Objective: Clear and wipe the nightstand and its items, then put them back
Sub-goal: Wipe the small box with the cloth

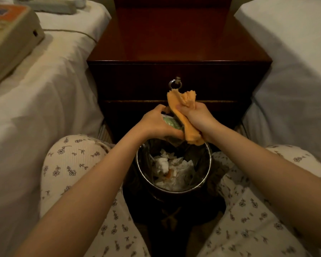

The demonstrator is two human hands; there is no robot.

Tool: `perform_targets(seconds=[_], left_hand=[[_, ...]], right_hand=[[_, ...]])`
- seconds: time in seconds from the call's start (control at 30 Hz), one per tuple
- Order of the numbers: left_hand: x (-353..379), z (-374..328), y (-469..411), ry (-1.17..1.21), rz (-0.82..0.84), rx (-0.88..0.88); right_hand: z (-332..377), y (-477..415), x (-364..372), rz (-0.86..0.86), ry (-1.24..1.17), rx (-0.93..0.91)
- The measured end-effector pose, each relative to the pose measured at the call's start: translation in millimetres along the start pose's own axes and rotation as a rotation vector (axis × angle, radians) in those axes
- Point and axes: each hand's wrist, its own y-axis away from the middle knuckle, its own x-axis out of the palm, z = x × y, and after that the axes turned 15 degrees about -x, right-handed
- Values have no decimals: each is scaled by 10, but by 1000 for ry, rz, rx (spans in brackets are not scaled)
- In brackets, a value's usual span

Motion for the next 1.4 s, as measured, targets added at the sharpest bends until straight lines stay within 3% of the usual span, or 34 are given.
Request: perform_targets(seconds=[0.13, 0.23, 0.33, 0.47, 0.83, 1.07, 1.4], left_hand=[[20, 24, -47, -29, -77, -11], [13, 8, -49, 17, -93, -51], [-30, -1, -73, 95, -123, -121], [-49, -11, -84, 90, -170, -175], [-16, -65, 57, 286, 218, -215], [-21, 3, 57, -14, 142, -147], [116, 53, -9, -248, 46, -186]], right_hand=[[57, 36, -6, 138, -55, -36], [29, 7, -11, 30, -74, 0], [-30, -34, -55, -120, -91, 165], [-74, -62, -21, -115, -209, 285], [-173, -190, -140, -299, -247, 342], [-178, -192, -124, -194, -170, 347], [-77, -75, -19, -49, -98, 97]])
